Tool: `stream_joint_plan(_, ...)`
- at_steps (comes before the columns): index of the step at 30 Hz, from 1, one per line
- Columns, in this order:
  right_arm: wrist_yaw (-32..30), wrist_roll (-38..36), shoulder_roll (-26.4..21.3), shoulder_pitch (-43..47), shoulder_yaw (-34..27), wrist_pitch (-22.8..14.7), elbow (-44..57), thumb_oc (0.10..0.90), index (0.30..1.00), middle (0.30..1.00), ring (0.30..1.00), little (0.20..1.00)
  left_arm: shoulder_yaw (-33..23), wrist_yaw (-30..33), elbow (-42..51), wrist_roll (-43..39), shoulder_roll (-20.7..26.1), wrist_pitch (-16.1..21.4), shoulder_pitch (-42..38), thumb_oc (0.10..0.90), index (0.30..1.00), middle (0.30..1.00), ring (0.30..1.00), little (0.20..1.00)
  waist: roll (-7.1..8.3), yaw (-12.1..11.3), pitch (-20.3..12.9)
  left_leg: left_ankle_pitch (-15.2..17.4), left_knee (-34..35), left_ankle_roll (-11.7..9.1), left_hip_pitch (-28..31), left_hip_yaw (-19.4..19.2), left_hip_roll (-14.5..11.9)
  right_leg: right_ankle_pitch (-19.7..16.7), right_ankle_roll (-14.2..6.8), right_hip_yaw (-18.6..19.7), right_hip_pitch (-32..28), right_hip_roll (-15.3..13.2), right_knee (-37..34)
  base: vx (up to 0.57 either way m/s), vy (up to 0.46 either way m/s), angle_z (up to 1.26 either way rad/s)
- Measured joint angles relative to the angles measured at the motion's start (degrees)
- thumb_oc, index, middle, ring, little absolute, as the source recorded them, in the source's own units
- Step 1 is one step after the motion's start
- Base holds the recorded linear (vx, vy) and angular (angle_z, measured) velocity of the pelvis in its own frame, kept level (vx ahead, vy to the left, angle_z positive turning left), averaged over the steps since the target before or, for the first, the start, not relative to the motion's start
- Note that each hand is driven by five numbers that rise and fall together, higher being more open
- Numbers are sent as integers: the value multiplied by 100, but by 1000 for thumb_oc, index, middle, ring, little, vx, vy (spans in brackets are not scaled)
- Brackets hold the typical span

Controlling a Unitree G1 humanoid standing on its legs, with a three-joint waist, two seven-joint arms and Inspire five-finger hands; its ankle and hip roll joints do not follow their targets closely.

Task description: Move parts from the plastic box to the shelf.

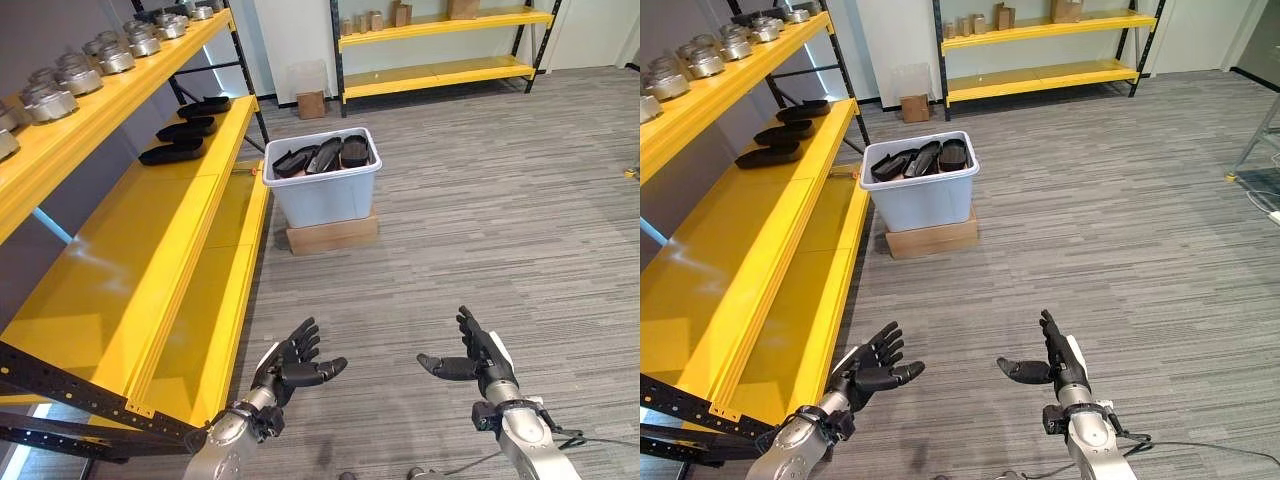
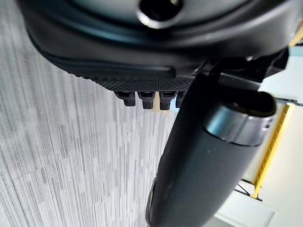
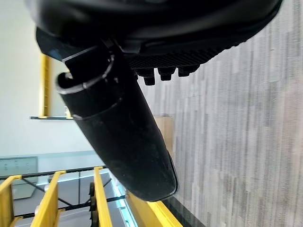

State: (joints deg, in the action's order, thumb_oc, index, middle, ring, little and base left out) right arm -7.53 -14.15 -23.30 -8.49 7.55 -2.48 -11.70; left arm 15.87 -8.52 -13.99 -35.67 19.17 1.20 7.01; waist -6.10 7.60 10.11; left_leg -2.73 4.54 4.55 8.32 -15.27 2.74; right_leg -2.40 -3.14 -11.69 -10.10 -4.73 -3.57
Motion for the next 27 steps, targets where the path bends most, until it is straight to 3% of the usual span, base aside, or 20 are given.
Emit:
stream_joint_plan(4, -30, 63, -16, 18, 0, -1, 2, 900, 1000, 1000, 1000, 1000, -2, 81, 10, 6, -27, 13, -18, 900, 1000, 1000, 1000, 1000, -28, 12, 18, 95, 24, -140, 65, -7, -33, 51, 21, 13, -59, 37, -35, 8, 10, -5)
stream_joint_plan(10, -28, 72, -131, 16, 6, 1, 2, 900, 1000, 1000, 1000, 1000, -2, 214, 11, 4, -54, -7, -38, 900, 1000, 1000, 1000, 1000, -36, 16, 49, 98, 24, -145, 61, -5, -43, 58, 31, 13, -48, 45, -30, 3, 9, 0)
stream_joint_plan(27, 161, 210, -141, 127, 84, 3, 16, 900, 1000, 1000, 1000, 1000, -2, 309, 52, 33, -88, -249, -279, 900, 1000, 1000, 1000, 1000, 160, 6, 196, 86, 25, -83, 84, -4, -28, 57, 14, 1, -53, 27, 69, 19, 81, 0)
